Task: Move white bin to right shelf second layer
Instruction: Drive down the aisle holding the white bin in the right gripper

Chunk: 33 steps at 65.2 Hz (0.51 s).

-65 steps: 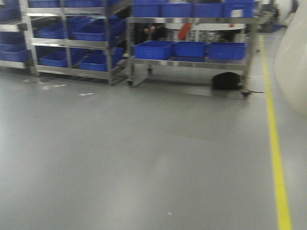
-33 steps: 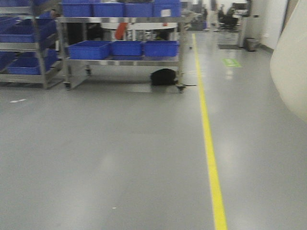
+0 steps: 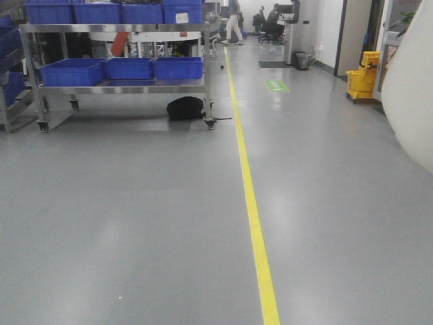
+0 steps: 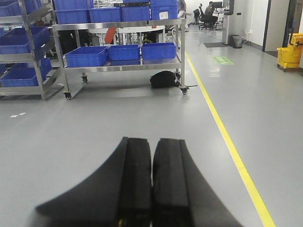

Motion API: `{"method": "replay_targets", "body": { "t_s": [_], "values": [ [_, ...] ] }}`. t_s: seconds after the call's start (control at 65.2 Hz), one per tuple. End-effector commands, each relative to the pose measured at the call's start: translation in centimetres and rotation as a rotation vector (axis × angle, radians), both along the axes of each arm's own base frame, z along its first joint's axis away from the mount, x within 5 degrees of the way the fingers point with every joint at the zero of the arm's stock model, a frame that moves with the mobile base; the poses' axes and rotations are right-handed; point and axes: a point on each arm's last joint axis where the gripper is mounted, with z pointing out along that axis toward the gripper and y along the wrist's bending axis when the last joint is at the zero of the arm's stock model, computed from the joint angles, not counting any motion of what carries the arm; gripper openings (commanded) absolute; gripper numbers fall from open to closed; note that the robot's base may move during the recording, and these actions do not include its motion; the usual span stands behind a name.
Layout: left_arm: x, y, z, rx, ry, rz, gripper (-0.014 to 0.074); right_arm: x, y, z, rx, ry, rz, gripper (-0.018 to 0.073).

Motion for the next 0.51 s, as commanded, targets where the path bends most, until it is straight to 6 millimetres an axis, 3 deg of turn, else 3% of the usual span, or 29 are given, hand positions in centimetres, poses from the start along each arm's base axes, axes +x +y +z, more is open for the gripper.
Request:
{"method": "replay_targets", "body": {
  "t_s": [0.0, 0.491],
  "values": [
    [0.03, 0.03, -0.41, -0.011, -0.060, 0.001, 0.0085, 0.33, 0.05, 1.64, 0.010, -0.117, 0.000, 0.0068],
    [0.03, 0.03, -0.41, -0.011, -0.060, 0.001, 0.0085, 0.33, 0.05, 1.64, 0.010, -0.117, 0.000, 0.0068]
  ]
}}
